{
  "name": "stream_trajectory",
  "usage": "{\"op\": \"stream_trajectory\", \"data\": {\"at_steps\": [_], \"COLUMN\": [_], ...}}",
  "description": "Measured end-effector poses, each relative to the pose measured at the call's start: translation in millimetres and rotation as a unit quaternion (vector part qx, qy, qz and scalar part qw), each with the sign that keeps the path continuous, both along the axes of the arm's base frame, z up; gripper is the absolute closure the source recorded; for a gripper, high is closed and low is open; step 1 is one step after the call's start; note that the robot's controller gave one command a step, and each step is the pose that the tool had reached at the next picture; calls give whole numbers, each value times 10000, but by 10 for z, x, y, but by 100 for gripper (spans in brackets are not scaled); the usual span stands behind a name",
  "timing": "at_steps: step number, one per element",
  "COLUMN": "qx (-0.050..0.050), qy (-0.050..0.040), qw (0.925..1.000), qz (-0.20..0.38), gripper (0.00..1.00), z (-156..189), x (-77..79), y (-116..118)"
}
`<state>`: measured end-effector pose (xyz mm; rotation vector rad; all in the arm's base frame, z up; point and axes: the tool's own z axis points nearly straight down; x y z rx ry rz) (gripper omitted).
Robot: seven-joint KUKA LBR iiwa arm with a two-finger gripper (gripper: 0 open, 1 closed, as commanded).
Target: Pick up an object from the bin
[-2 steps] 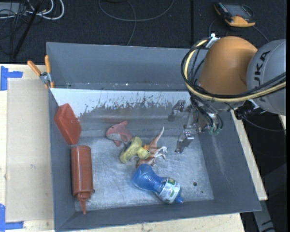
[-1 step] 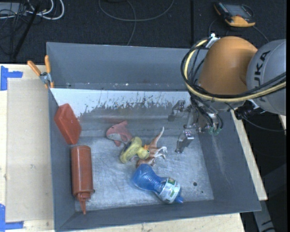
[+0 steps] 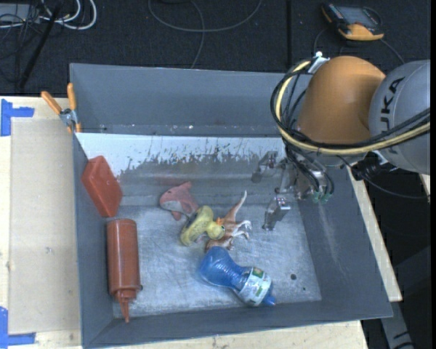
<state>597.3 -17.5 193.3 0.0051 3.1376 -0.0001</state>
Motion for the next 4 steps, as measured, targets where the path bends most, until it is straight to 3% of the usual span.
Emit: {"op": "stream_trajectory", "data": {"at_steps": [1,2,3,4], "qx": [6,4,12,5], "qy": [-2,45,12,18], "qw": [10000,9996,9970,9981], "qz": [-81,-296,-772,-616], "gripper": [0,0,0,100], "z": [-682,-891,-1023,-920], "x": [108,187,-64,-201], "y": [177,484,397,823]}}
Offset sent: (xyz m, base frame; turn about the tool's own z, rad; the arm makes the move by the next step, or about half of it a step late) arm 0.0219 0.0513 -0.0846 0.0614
